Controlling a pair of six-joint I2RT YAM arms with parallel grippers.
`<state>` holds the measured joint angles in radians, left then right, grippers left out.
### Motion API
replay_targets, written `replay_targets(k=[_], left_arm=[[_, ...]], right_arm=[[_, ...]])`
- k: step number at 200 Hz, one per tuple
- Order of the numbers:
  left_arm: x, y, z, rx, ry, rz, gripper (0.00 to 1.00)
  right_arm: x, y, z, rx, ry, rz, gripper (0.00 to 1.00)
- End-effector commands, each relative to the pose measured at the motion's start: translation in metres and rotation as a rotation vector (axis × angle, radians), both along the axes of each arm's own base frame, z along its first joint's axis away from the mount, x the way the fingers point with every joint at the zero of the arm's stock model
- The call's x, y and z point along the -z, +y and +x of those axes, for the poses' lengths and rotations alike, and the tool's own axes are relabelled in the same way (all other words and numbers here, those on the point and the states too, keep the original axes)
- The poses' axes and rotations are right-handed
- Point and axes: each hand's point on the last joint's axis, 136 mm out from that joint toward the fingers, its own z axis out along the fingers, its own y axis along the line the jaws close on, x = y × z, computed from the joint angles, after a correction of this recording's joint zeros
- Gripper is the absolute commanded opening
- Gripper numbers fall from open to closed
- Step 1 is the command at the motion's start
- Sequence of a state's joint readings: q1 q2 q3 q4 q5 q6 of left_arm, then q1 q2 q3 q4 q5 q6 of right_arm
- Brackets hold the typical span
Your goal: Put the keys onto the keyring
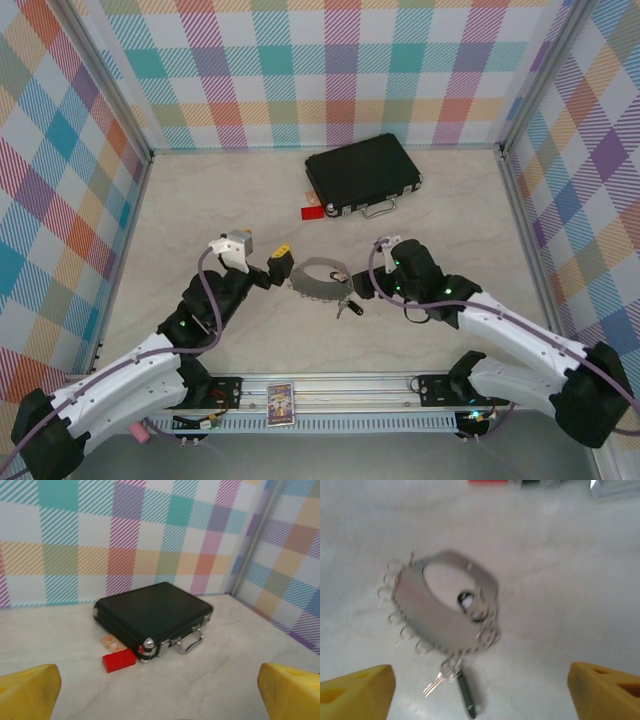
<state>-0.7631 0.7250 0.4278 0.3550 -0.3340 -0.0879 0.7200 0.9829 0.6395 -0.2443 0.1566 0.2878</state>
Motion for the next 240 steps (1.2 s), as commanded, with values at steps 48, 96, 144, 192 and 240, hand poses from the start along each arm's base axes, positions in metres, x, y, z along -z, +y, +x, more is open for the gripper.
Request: replay_targets(k=[48, 96, 144, 192, 240], left_arm=[[0.02, 0.063, 0.042, -0.411, 0.169, 0.168, 1.0], [0.051, 0.105, 0.083, -0.528, 0.303, 0.25, 1.0], [0.108, 0.152, 0.107, -0.607, 0.422, 0.448, 1.0], [0.16, 0.168, 0.12, -0.593, 0.439, 0.437, 1.0], [0.165, 0.157, 0.133, -0.47, 0.308, 0.281, 1.0]], right_arm=[[-0.075, -0.108, 0.046, 0.424, -0.56, -0.112, 0.99], [-0.069, -0.163, 0.064, 0.589, -0.604, -0.067, 0.99], [-0.017, -0.196, 0.083, 0.686, -0.486, -0.172, 0.99], [0.017, -0.2, 0.11, 0.683, -0.451, -0.269, 0.99], [0.028, -0.189, 0.133, 0.614, -0.473, -0.237, 0.99]])
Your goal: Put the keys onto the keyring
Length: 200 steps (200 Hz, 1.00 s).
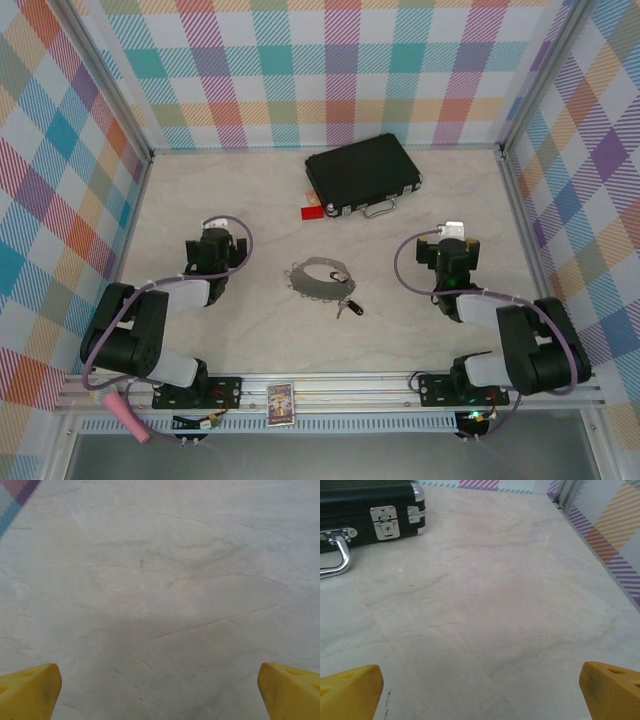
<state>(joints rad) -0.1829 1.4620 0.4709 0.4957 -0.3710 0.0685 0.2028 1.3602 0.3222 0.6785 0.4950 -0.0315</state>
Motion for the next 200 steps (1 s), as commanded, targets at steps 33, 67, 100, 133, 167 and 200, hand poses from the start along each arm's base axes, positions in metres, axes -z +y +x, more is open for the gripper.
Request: replay_targets(k=[33, 67, 100, 133, 167, 200], left_arm=[[-0.011, -0.024, 0.015, 0.198, -0.203, -0.134, 1.0], [-0.009, -0.019, 0.02, 0.168, -0.197, -0.139, 1.0], [-0.008, 0.002, 0.022, 0.062, -0.191, -0.157, 1.0], [-0.008, 0.0, 0.022, 0.071, -0.189, -0.158, 1.0], [-0.008, -0.001, 0.022, 0.074, -0.19, -0.158, 1.0], [-0.007, -0.007, 0.023, 0.115, -0.18, -0.167, 1.0]], right_arm=[[-0.018, 0.015, 0.022, -0.157, -0.18, 0.127, 0.99], [-0.006, 0.014, 0.027, -0.16, -0.131, 0.147, 0.99], [-0.002, 0.002, 0.04, -0.122, -0.085, 0.193, 0.99], [-0.002, 0.001, 0.039, -0.115, -0.081, 0.191, 0.99], [-0.002, 0.001, 0.039, -0.115, -0.083, 0.193, 0.99], [-0.002, 0.001, 0.039, -0.115, -0.082, 0.193, 0.99]])
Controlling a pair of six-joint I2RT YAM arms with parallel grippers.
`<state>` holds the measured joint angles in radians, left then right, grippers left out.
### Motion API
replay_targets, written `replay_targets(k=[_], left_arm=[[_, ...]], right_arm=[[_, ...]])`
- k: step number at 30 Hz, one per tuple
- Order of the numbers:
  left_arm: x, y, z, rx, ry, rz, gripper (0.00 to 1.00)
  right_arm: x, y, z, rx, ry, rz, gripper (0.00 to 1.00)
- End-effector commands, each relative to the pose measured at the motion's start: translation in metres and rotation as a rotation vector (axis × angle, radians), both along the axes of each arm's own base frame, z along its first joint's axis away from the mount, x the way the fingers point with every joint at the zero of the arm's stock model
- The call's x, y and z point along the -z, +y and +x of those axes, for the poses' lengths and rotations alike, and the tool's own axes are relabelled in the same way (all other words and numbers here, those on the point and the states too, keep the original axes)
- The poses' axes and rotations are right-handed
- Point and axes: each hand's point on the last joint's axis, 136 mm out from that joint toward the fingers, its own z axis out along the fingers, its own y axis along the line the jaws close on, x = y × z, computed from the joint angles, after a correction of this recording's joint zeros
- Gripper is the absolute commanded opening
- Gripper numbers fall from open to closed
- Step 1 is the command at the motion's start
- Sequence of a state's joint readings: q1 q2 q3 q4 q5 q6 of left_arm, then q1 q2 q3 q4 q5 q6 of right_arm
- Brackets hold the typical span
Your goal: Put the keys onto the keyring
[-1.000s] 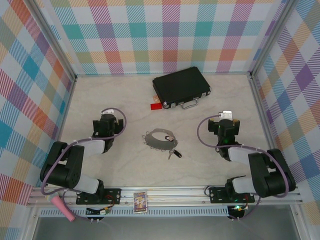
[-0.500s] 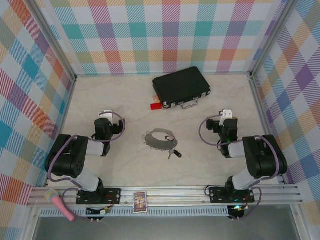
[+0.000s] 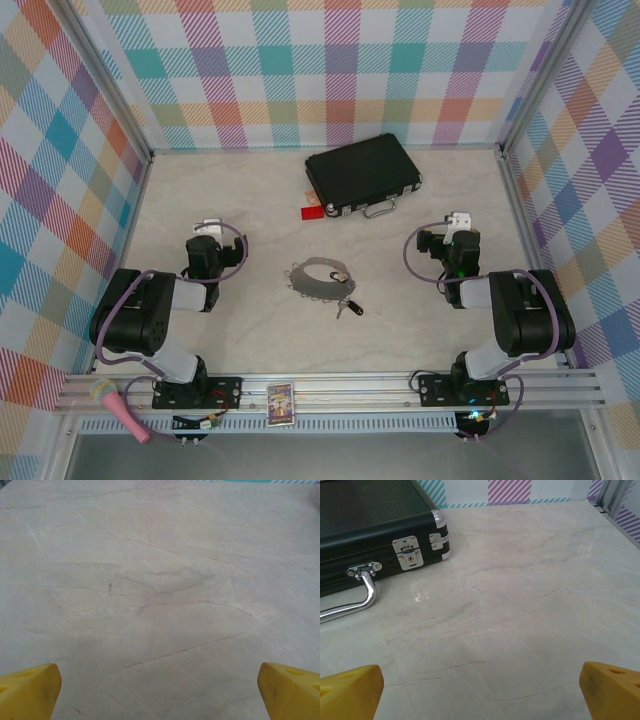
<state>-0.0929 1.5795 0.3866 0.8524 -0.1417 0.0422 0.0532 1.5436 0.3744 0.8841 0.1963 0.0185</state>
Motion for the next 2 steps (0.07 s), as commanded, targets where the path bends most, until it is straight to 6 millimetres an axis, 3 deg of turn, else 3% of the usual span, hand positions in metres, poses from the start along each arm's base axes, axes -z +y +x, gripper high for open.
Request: replay_targets(k=[1, 2], left_arm=[[-0.0115, -0.0013, 0.0086, 0.013, -0.04, -0.013, 1.0], [-0.0116, -0.001, 0.0085, 0.012, -0.041, -0.013, 1.0]], right_arm=[[-0.006, 0.0023, 0.0033, -0.008, -0.016, 0.021, 0.99], [-0.007, 0.0032, 0.0034, -0.016, -0.02, 0.018, 0.99]])
